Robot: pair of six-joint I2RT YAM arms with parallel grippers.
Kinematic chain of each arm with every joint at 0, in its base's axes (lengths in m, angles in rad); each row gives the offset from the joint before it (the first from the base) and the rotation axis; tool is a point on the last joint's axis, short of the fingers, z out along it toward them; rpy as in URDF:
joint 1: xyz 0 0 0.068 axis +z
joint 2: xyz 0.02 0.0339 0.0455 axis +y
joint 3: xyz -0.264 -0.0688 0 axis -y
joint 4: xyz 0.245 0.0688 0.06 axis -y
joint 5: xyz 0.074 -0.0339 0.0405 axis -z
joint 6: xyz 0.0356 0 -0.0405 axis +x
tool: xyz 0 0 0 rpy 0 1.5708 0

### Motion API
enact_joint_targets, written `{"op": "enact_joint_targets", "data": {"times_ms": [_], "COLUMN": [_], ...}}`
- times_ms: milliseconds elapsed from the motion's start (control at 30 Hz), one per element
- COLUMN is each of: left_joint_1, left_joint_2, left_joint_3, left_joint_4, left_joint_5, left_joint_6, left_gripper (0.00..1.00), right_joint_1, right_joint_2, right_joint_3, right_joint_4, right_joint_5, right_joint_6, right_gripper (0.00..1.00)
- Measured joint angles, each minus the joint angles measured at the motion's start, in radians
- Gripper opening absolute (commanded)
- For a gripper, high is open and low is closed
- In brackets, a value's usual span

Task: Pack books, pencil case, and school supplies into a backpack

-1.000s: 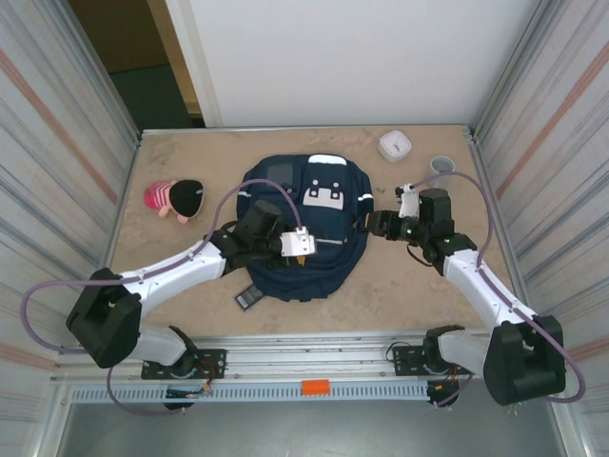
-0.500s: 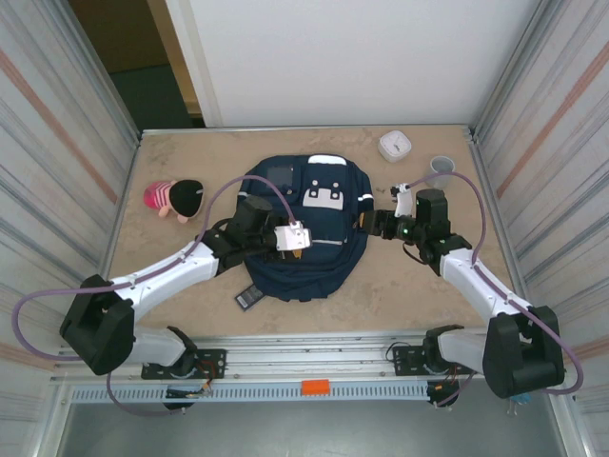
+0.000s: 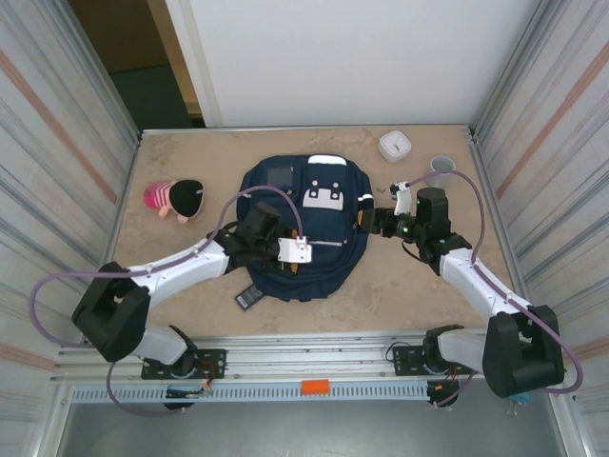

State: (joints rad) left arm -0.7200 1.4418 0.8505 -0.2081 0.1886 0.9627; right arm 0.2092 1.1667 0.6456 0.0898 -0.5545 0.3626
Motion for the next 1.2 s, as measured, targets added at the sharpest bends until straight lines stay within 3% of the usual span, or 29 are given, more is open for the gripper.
{"op": "enact_joint_targets", "data": {"times_ms": [133,233,300,367,633,733,900,1200], "left_joint_1": [-0.002,-0.005,-0.005,0.011,0.156,0.183,0.184,0.184], "left_joint_2": [0.071,0.088,0.080,0.053,-0.166,-0.189,-0.189,-0.189], "left_joint_3": [0.000,-0.014,-0.031,-0.052,-0.210,-0.225,-0.226,-0.226], "left_joint_4": [0.044,0.087,0.123,0.157,0.285,0.284,0.288,0.303], "left_joint_5": [-0.039,-0.054,-0.054,-0.029,0.188,0.250,0.282,0.291], "left_joint_6": [-0.002,-0.018,-0.037,-0.068,-0.184,-0.201,-0.206,-0.219], "left_gripper": [0.57,0.38,0.18,0.10,0.05,0.05,0.05,0.05], "right_joint_1": [0.000,0.000,0.000,-0.005,-0.060,-0.058,-0.032,0.072], "right_joint_2": [0.000,0.000,0.000,0.000,0.096,0.187,0.317,0.358], "right_joint_3": [0.000,0.000,0.000,0.000,0.029,0.068,0.113,0.159], "right_joint_4": [0.000,0.000,0.001,0.006,0.067,0.099,0.161,0.087], "right_joint_5": [0.000,0.000,0.000,-0.008,-0.173,-0.224,-0.303,-0.369], "right_joint_6": [0.000,0.000,0.000,0.000,0.064,0.088,0.117,0.010], "right_gripper": [0.52,0.52,0.52,0.53,0.60,0.68,0.68,0.69]}}
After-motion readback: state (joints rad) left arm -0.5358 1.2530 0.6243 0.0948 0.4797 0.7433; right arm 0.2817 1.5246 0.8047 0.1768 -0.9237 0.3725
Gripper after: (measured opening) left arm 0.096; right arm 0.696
